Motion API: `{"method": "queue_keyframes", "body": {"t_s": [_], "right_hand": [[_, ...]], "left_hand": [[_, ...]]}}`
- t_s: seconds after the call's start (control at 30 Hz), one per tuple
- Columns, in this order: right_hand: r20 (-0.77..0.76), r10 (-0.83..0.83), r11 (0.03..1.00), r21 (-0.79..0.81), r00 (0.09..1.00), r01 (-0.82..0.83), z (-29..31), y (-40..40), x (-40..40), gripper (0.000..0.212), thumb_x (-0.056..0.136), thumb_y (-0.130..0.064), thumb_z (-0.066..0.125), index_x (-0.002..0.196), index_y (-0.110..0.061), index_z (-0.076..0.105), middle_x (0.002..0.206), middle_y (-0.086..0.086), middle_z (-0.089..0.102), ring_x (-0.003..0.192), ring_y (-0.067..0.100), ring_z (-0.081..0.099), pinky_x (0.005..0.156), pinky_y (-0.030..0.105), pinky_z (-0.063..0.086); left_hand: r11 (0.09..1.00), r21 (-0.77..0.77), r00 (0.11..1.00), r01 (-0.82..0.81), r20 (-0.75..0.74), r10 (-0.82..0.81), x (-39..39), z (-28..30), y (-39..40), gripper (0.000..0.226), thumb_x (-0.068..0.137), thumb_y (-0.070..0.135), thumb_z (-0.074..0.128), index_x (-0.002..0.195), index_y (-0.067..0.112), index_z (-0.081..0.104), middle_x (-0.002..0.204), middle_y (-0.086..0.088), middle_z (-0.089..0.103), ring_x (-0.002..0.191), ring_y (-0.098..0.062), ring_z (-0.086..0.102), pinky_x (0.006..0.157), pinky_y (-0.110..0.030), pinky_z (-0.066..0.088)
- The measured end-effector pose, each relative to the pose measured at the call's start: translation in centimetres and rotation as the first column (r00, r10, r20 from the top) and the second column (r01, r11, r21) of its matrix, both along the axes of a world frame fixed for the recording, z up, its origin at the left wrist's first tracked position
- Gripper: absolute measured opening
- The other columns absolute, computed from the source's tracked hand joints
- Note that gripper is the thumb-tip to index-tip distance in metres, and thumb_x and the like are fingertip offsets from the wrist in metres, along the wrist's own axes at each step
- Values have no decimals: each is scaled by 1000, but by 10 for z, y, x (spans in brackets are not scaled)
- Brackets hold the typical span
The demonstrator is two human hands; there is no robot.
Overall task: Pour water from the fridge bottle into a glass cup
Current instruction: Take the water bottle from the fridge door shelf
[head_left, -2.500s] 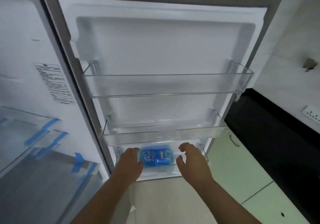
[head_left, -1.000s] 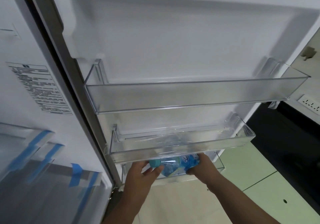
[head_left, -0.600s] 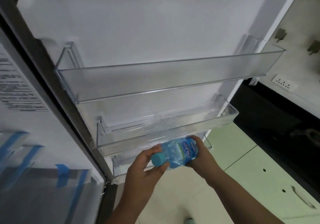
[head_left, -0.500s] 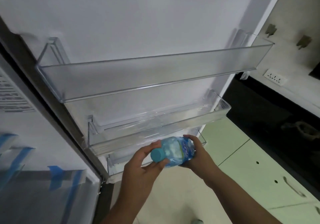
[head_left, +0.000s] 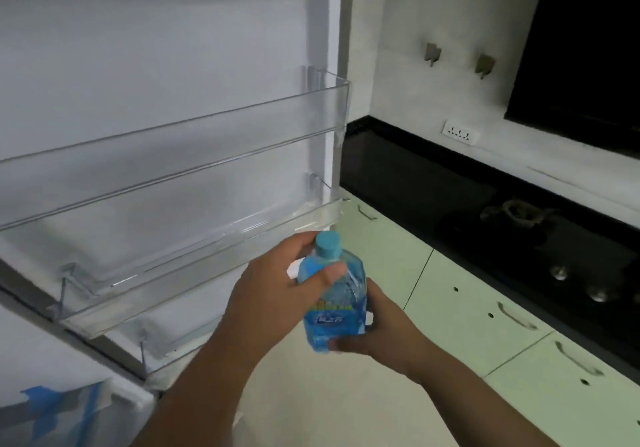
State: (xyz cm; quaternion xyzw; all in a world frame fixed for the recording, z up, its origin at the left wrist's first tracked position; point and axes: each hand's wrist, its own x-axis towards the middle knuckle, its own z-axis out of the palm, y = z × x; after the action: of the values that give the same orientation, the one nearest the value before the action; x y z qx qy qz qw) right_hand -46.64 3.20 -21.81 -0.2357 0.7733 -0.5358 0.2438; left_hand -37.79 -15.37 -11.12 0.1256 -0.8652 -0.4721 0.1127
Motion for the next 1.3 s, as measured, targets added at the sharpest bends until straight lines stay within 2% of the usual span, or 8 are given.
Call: {"method": "queue_keyframes", "body": {"t_s": [0.1, 0.2, 0.37, 0.6, 0.9, 1.03, 1.17, 1.3], "right_hand": [[33, -38, 999, -3, 999, 38, 15, 50, -3, 80, 67, -21, 97, 130, -45, 55, 125, -16, 70, 121, 5, 63, 96, 42, 60], [34, -69, 998, 4, 997, 69, 28, 101, -7, 80, 69, -13, 96, 132, -40, 56, 123, -18, 70, 118, 1, 63, 94, 38, 61], [-1, -163, 986, 33, 987, 162, 36, 178, -14, 80, 67, -18, 96, 130, -45, 55, 119, -22, 69, 114, -1, 65, 93, 34, 61], [36, -269, 963, 27, 962, 268, 35, 248, -30, 81, 69, -16, 96, 131, -44, 53, 118, -20, 71, 112, -3, 65, 84, 21, 59], [86, -333, 943, 51, 939, 330, 16, 256, -90, 82, 69, -15, 96, 131, -45, 53, 119, -23, 70, 116, -1, 64, 87, 24, 61], [90, -337, 940, 88, 937, 329, 15, 243, -133, 79, 71, -15, 94, 131, -45, 52, 116, -28, 69, 110, -9, 64, 79, 15, 57], [74, -369, 926, 113, 927, 359, 17, 224, -188, 82, 69, -18, 96, 132, -45, 53, 122, -24, 69, 117, -4, 63, 99, 33, 58], [67, -375, 925, 83, 924, 370, 20, 201, -241, 80, 69, -9, 95, 130, -42, 55, 123, -18, 70, 118, 3, 66, 101, 40, 58]], "left_hand": [[964, 162, 970, 211, 88, -227, -17, 1, 32, 84, 73, 58, 82, 145, 54, 39, 148, 28, 50, 130, -7, 59, 99, -35, 59], [924, 183, 921, 335, 144, -362, -30, -2, 75, 76, 77, 39, 88, 135, 59, 42, 126, 35, 62, 121, 0, 65, 91, -27, 62], [908, 165, 913, 385, 71, -401, -53, -5, 150, 74, 77, 32, 89, 133, 56, 46, 121, 33, 66, 117, 5, 65, 82, -23, 63], [885, 125, 885, 449, 73, -460, -91, -11, 221, 86, 76, 42, 90, 148, 46, 43, 133, 24, 63, 126, -6, 63, 93, -36, 63], [846, 96, 843, 524, 81, -532, -168, -30, 227, 90, 72, 55, 83, 151, 43, 41, 133, 22, 65, 125, -4, 64, 88, -28, 64], [827, 110, 826, 551, 71, -560, -218, -35, 212, 86, 75, 50, 86, 149, 43, 43, 128, 24, 67, 121, -3, 65, 87, -28, 64], [814, 131, 818, 566, 33, -574, -273, -34, 193, 86, 76, 40, 91, 148, 47, 44, 127, 24, 68, 117, 0, 67, 91, -34, 63], [818, 139, 826, 558, 5, -564, -324, -33, 172, 88, 75, 37, 92, 148, 47, 44, 126, 23, 69, 114, -1, 69, 93, -37, 62]]}}
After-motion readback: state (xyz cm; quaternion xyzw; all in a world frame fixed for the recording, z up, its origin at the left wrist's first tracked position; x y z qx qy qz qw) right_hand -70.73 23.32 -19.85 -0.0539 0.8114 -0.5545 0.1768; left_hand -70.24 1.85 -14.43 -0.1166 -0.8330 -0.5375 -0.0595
